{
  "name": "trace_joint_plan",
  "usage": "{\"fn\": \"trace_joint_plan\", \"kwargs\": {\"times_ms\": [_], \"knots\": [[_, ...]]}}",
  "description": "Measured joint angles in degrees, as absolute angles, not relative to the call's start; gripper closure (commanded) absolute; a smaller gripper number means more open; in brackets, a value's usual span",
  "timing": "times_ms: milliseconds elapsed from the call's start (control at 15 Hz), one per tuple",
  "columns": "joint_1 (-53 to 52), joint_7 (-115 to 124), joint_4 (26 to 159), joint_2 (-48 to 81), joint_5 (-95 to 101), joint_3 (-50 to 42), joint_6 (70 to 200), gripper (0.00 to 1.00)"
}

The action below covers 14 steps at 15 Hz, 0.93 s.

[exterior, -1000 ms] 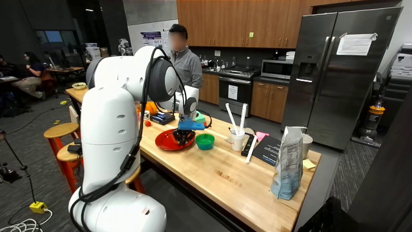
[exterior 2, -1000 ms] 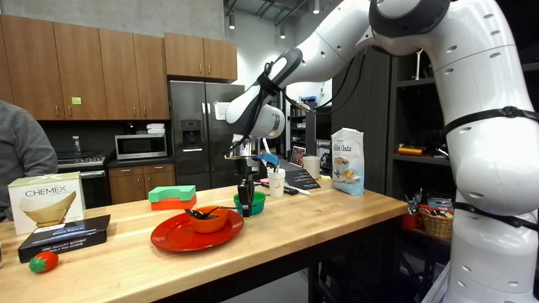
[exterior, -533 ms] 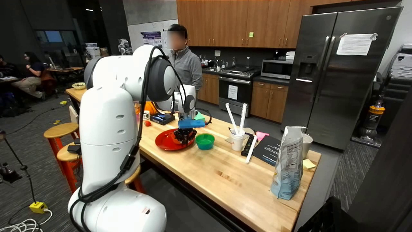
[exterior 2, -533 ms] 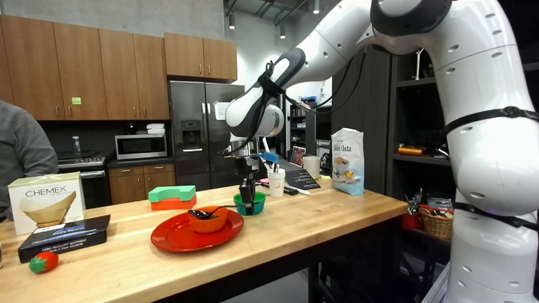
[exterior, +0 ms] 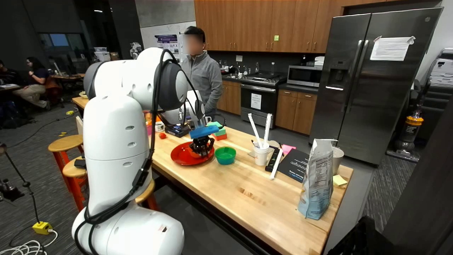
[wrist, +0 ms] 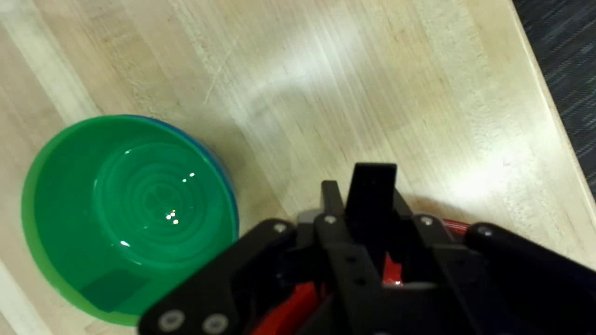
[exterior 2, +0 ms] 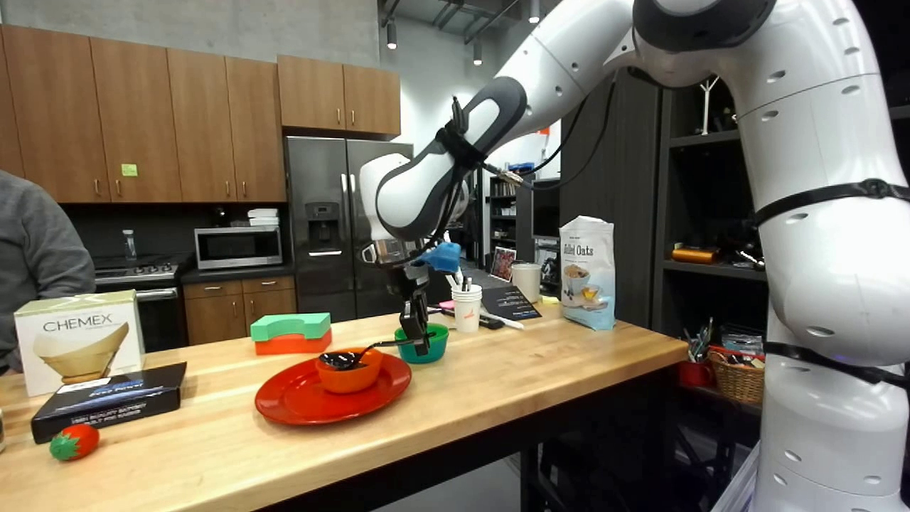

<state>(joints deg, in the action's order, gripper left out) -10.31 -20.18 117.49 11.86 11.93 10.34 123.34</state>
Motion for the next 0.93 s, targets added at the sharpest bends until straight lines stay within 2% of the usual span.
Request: {"fn": "trace_joint_plan", "kwargs": {"times_ms": [467, 933], "knots": [[-12.5, -7.0, 116.2, 11.8, 28.9, 10.1, 118.9, 0.94], [-15.0, -4.9, 114.7, 12.3, 36.0, 10.7, 113.4, 0.94]]}}
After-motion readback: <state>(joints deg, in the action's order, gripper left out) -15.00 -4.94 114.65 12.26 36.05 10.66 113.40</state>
